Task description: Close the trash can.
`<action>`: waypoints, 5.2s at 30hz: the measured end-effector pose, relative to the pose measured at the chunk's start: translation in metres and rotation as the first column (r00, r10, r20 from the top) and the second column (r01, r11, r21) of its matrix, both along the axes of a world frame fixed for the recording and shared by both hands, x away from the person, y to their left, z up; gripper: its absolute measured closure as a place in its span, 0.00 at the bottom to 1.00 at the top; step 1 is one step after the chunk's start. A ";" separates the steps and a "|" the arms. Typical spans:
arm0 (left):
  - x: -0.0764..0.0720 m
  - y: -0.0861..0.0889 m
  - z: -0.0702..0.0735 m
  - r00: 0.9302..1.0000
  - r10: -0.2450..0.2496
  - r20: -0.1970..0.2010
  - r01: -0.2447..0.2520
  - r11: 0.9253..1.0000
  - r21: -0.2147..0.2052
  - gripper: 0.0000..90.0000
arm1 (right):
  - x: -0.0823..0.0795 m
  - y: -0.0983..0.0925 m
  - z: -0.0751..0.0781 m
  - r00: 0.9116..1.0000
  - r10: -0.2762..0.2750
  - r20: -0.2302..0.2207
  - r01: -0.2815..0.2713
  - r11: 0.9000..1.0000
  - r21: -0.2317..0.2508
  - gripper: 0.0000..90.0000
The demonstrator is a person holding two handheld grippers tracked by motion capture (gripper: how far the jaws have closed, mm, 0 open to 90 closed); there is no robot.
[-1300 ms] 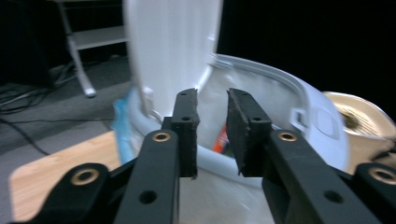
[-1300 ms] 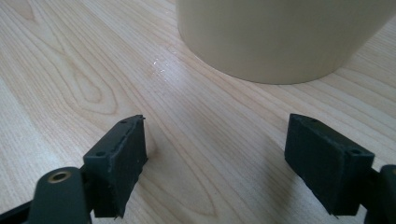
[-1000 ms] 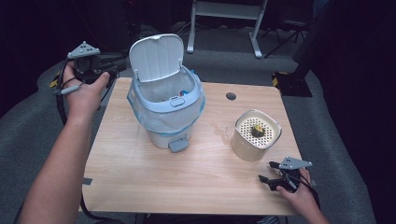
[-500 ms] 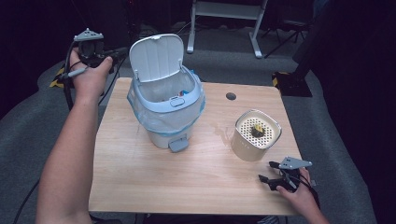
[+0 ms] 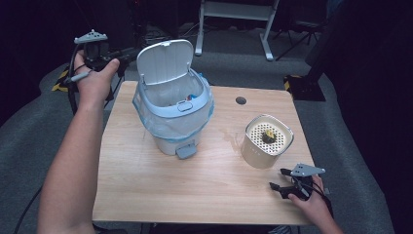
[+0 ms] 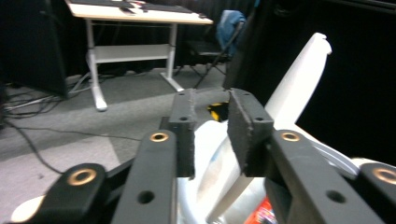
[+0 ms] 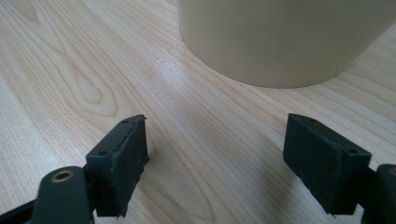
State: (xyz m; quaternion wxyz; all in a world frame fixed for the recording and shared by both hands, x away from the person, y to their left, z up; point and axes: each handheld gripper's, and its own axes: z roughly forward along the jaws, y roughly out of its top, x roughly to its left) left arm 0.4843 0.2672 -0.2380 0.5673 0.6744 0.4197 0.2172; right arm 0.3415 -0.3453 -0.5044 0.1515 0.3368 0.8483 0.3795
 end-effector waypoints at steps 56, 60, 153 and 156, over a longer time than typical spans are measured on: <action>-0.046 -0.103 -0.050 0.992 -0.125 0.000 0.122 0.969 0.217 0.89 | 0.000 0.000 0.000 1.000 0.001 0.000 -0.001 1.000 -0.001 0.25; -0.047 -0.104 -0.049 0.993 -0.117 -0.008 0.116 0.969 0.219 0.90 | 0.000 0.000 0.000 1.000 0.001 0.000 -0.001 1.000 -0.001 0.25; -0.161 -0.093 -0.204 0.957 -0.215 -0.196 0.261 0.933 0.247 0.39 | 0.002 0.001 0.000 1.000 0.007 0.002 -0.007 1.000 -0.001 0.24; -0.160 -0.092 -0.215 0.952 -0.206 -0.228 0.260 0.935 0.242 0.39 | 0.002 0.001 0.000 1.000 0.007 0.002 -0.007 1.000 -0.001 0.25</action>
